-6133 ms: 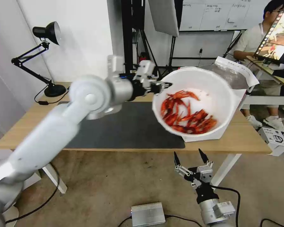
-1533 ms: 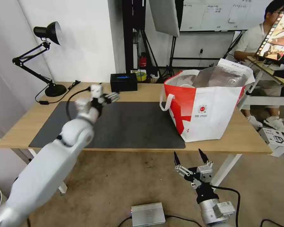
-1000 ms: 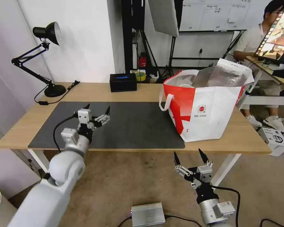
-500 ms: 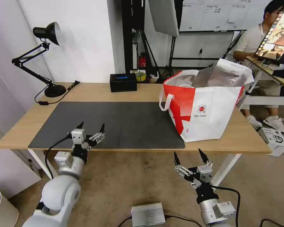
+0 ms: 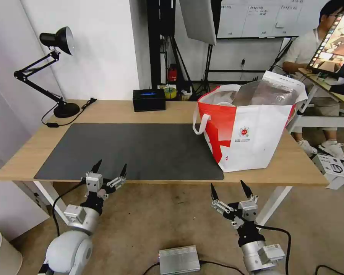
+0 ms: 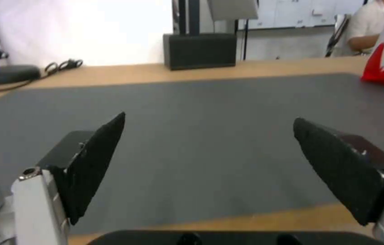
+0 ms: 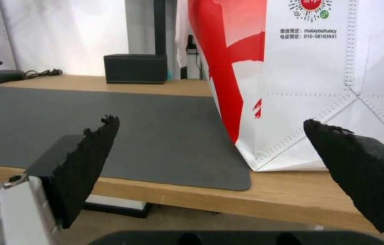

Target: Pick up the trash from the table and place it into the takeout bag.

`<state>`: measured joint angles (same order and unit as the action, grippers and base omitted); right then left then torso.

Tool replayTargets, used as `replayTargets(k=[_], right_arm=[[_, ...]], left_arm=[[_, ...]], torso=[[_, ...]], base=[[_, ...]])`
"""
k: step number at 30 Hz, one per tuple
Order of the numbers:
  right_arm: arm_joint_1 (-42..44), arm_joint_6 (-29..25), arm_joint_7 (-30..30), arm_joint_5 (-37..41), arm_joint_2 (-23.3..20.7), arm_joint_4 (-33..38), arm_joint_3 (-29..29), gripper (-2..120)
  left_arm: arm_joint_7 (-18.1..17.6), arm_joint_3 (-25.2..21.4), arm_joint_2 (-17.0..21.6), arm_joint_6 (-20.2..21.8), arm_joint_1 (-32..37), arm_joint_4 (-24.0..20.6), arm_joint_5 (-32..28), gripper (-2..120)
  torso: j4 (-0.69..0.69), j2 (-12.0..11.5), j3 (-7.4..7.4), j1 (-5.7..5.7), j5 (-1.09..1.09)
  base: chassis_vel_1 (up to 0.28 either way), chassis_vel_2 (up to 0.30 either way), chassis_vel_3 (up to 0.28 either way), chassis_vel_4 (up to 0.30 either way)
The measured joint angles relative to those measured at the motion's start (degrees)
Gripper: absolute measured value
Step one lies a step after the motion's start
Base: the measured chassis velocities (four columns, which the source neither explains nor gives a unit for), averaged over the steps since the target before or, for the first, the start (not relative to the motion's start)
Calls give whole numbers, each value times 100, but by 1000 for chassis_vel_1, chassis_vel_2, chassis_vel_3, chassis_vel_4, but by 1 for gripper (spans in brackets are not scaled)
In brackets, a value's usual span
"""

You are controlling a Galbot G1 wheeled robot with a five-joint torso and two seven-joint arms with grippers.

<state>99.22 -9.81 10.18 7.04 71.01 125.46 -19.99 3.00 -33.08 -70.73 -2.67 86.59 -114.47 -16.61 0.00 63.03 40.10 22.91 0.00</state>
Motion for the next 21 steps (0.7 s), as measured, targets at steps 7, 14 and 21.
replayTargets(k=[7,14,21], right_arm=[[0,0,0,0,0,0,0,100],[0,0,0,0,0,0,0,100],[0,0,0,0,0,0,0,100]], left_arm=[[-37,-36,-27,-79,69,10,-25,100],[-8,-30,-34,-138,63,12,-25,100],[21,-26,-24,-192,34,14,-25,100]], torso=[[0,0,0,0,0],[0,0,0,0,0],[0,0,0,0,0]], base=[[0,0,0,0],[0,0,0,0],[0,0,0,0]])
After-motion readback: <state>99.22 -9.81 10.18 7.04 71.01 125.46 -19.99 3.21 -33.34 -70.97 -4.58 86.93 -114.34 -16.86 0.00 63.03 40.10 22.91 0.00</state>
